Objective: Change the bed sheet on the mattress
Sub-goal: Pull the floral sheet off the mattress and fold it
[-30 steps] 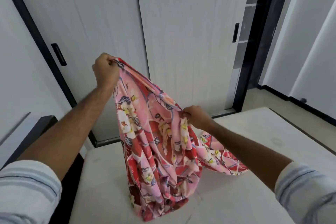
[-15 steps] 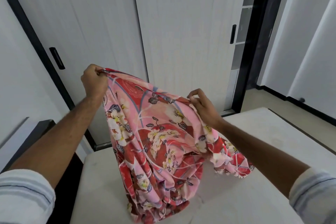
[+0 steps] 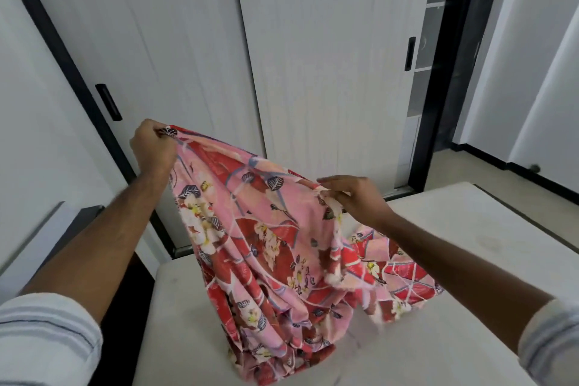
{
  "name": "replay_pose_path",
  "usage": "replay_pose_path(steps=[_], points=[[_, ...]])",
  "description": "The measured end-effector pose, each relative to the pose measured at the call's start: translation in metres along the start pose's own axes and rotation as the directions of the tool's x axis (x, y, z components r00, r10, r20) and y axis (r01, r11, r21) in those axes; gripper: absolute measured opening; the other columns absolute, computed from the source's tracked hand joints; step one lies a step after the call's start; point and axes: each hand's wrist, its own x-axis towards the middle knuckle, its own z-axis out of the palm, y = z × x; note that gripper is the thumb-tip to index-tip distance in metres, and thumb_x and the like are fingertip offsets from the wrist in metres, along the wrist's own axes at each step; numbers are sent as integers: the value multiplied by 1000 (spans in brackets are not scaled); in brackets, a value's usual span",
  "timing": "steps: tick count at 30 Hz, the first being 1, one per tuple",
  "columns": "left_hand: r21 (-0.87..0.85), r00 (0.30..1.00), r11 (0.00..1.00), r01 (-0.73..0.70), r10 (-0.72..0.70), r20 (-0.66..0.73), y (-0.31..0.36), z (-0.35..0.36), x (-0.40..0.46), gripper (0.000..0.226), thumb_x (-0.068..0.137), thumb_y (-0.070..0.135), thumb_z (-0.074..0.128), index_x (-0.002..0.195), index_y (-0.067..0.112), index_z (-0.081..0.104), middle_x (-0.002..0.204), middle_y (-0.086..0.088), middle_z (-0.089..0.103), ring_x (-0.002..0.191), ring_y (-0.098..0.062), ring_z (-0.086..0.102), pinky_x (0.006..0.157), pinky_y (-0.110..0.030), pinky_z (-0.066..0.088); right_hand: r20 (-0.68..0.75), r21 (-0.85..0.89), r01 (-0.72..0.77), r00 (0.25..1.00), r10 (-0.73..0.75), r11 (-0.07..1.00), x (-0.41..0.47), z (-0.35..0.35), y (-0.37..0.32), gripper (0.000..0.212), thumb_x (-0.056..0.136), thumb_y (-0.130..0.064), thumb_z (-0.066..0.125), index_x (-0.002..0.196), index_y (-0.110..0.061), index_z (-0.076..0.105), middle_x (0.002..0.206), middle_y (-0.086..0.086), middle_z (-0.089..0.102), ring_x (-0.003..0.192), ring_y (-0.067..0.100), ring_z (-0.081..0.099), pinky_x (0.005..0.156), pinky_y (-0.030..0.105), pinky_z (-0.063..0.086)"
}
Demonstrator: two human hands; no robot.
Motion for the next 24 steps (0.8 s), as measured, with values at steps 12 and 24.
replay_pose_path(steps=[12, 24], points=[[51, 1000, 999, 3, -3, 5, -12, -13, -3, 29, 90, -9, 46, 110, -6, 66, 109, -24, 69, 102, -36, 65, 76, -28, 45, 283, 201, -336, 919, 274, 920, 13, -22, 4, 17, 85, -21, 79, 97, -15, 69, 87, 5, 73, 72, 9, 61, 63, 19, 42], [37, 988, 994, 106, -110, 107, -29, -11, -4, 29, 88, -4, 52, 111, -2, 70, 110, -19, 71, 104, -35, 67, 86, -35, 52, 296, 548, -581, 808, 510, 602, 7, -16, 3, 45, 86, -52, 68, 97, -8, 72, 95, 12, 76, 90, 24, 71, 87, 44, 56]])
